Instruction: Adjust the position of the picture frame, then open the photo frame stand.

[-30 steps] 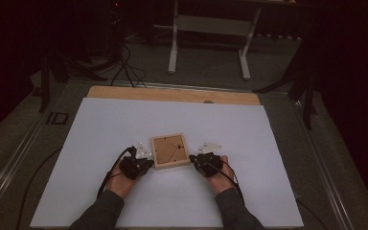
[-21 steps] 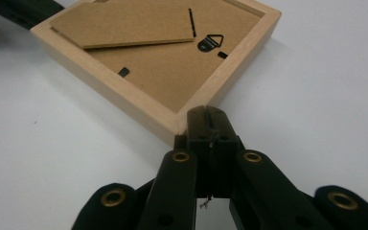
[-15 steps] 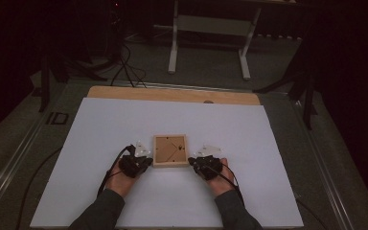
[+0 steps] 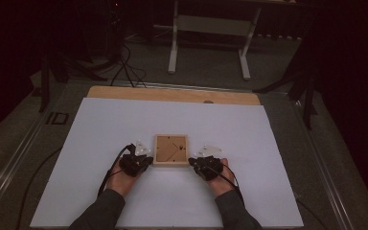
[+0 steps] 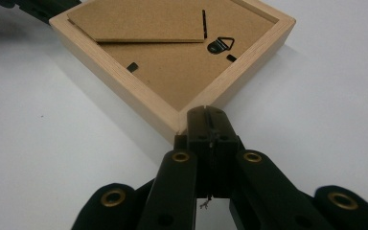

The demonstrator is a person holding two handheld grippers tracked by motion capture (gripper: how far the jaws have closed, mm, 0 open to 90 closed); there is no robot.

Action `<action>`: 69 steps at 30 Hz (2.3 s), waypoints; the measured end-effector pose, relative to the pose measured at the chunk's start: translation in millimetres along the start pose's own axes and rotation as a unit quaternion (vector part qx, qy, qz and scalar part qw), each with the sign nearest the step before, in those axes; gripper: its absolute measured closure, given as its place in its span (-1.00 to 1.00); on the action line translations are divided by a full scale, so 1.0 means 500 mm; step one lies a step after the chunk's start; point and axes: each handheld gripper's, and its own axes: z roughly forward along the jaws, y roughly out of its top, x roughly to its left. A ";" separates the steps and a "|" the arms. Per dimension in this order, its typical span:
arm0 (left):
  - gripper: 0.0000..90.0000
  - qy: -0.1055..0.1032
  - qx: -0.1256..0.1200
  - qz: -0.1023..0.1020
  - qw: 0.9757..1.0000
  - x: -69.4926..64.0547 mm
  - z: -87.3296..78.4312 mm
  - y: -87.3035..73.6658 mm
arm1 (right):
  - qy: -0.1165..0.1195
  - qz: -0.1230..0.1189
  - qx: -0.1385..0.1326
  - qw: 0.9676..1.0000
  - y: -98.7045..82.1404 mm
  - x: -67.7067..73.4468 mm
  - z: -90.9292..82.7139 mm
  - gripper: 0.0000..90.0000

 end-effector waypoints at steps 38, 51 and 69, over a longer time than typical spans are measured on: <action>0.59 -0.014 -0.035 -0.041 0.998 0.020 -0.013 0.001 | 0.002 0.004 -0.038 0.999 0.001 -0.017 -0.023 0.49; 0.41 -0.020 -0.066 -0.045 0.997 0.015 -0.039 0.006 | 0.005 0.001 -0.051 0.999 0.003 -0.010 -0.025 0.34; 0.33 -0.036 -0.082 -0.031 0.996 -0.010 -0.065 0.030 | 0.009 -0.016 -0.044 0.999 0.002 0.009 -0.012 0.99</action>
